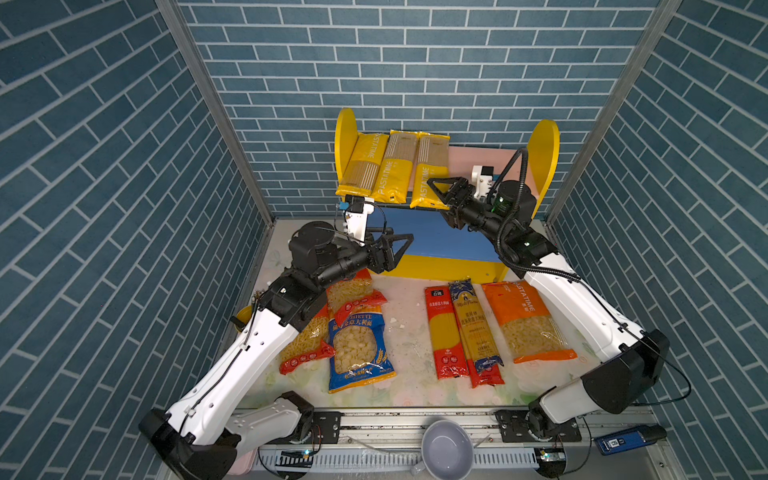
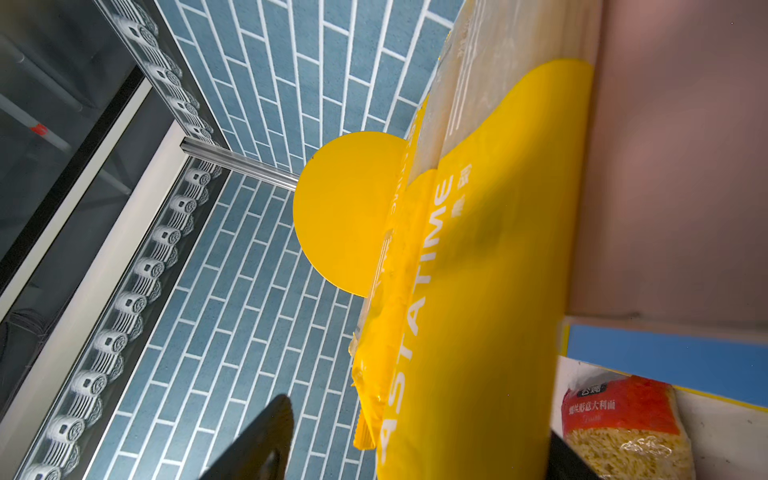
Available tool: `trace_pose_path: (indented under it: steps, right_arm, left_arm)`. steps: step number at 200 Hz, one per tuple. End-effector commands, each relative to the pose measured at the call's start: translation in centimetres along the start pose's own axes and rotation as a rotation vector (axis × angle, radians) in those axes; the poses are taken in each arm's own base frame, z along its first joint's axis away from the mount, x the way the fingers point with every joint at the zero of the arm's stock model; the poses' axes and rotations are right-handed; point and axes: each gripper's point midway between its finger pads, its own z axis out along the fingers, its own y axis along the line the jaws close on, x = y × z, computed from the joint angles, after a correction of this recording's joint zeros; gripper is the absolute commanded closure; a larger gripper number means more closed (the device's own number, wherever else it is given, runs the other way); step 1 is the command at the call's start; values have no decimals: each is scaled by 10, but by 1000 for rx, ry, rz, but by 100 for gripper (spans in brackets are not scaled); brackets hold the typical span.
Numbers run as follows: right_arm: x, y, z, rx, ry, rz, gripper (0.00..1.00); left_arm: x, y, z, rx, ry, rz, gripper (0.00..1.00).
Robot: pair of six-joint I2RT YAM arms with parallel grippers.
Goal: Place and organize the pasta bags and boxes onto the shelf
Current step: 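Release the third pack and lower both grippers toward the spaghetti packs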
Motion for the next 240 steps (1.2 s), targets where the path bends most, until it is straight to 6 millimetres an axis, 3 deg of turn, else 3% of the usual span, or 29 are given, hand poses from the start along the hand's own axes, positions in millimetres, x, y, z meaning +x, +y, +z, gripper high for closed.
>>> trace_pose_path:
  steps: [1,24,52,94,132,182,217,240]
  right_arm:
    - [7,15,-14,-44,29,-41,22]
    - [3,15,-16,-27,14,-47,28]
    - [-4,15,1,5,31,-48,37]
    - [1,1,14,1,57,-17,38]
    - [10,-4,-9,17,89,-60,21]
    - [24,-3,-53,60,103,-232,19]
    - [37,-27,-81,138,96,-297,19]
    - [58,-34,-98,95,141,-339,21]
  left_arm:
    - [8,-2,1,13,-10,41,25]
    - [30,3,7,-4,29,34,25]
    - [57,13,13,-39,76,20,25]
    - [73,24,7,-100,96,24,25]
    - [89,33,11,-119,136,20,25]
    - [105,34,21,-103,164,9,25]
    - [114,25,25,-75,183,37,25]
    - [135,13,33,-35,235,59,24]
